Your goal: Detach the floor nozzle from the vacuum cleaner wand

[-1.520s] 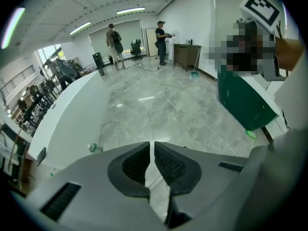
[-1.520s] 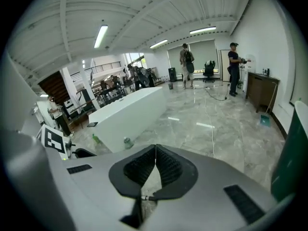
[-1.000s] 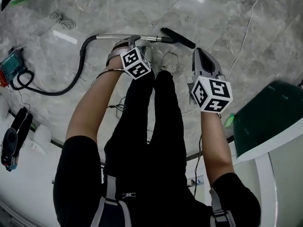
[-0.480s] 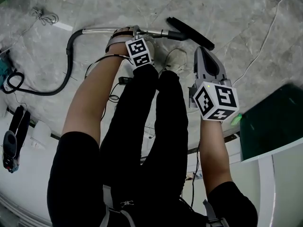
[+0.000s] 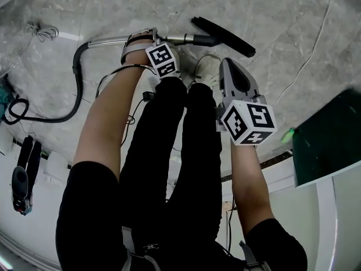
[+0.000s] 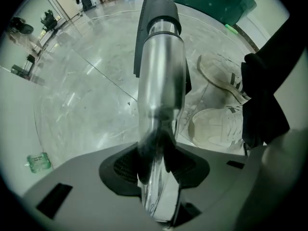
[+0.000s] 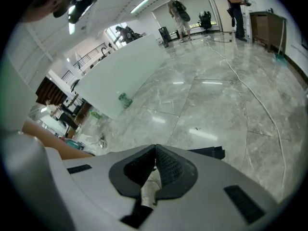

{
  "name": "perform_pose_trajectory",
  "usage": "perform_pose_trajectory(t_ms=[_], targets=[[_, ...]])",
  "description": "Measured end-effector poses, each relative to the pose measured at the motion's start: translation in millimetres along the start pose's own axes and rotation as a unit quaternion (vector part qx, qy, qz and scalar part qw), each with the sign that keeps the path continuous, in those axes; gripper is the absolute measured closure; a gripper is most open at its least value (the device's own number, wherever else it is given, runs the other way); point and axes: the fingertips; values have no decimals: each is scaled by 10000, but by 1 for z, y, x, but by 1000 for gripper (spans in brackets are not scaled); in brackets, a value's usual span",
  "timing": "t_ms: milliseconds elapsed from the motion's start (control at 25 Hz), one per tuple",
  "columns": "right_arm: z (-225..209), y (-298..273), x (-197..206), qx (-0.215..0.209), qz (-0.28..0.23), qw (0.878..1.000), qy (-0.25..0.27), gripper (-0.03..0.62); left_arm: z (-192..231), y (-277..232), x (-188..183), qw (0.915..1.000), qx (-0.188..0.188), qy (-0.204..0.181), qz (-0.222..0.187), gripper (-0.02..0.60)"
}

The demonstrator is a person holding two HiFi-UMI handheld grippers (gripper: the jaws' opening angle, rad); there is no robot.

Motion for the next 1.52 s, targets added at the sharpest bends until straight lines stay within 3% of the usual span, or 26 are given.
perform_pose_trajectory(t_ms=[160, 320, 360, 400, 520, 720, 840, 880, 920, 1080, 1240, 1400, 1520], targets=[[1, 9, 1, -341, -334, 9945, -930, 579, 8, 38, -10, 9988, -7, 227, -429, 420], [1, 27, -3, -815, -892, 9716, -2033, 576, 20, 89, -29, 9930, 6, 651, -989, 420], [2, 30, -7, -940, -1044, 9644, -2241, 550, 22, 101, -34, 9912, 22, 714, -1119, 422], [3, 34, -13, -1058, -1177, 9580, -2393, 483, 24, 114, -39, 9893, 34, 750, -1252, 422], [5, 40, -38, -1303, -1416, 9480, -2536, 347, 28, 152, -55, 9843, 19, 729, -1605, 422], [-5, 55, -76, -1447, -1729, 9311, -2866, 330, 21, 209, -95, 9789, -87, 474, -1987, 422], [-14, 68, -89, -1149, -1893, 9370, -2702, 336, 14, 228, -116, 9758, -59, 425, -2145, 422], [-14, 69, -90, -1024, -1906, 9426, -2542, 425, 14, 229, -119, 9750, -20, 448, -2178, 422], [-13, 69, -91, -947, -1897, 9471, -2409, 437, 14, 229, -119, 9744, 22, 472, -2198, 422], [-11, 66, -92, -922, -1812, 9527, -2259, 439, 17, 225, -123, 9730, 51, 504, -2252, 420], [-4, 68, -95, -1071, -1799, 9529, -2193, 439, 22, 238, -157, 9598, 121, 523, -2756, 420], [-3, 67, -97, -1048, -1917, 9521, -2139, 439, 16, 234, -168, 9600, 256, -64, -2787, 492], [-3, 66, -96, -1053, -1904, 9568, -1927, 439, 6, 233, -170, 9567, 568, -203, -2847, 495]])
Point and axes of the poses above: the fingertips, and each gripper's own axes: y backward along the fingers, z to its left, x out of its underside, and after that the axes turned 2 degrees about -y, right-handed
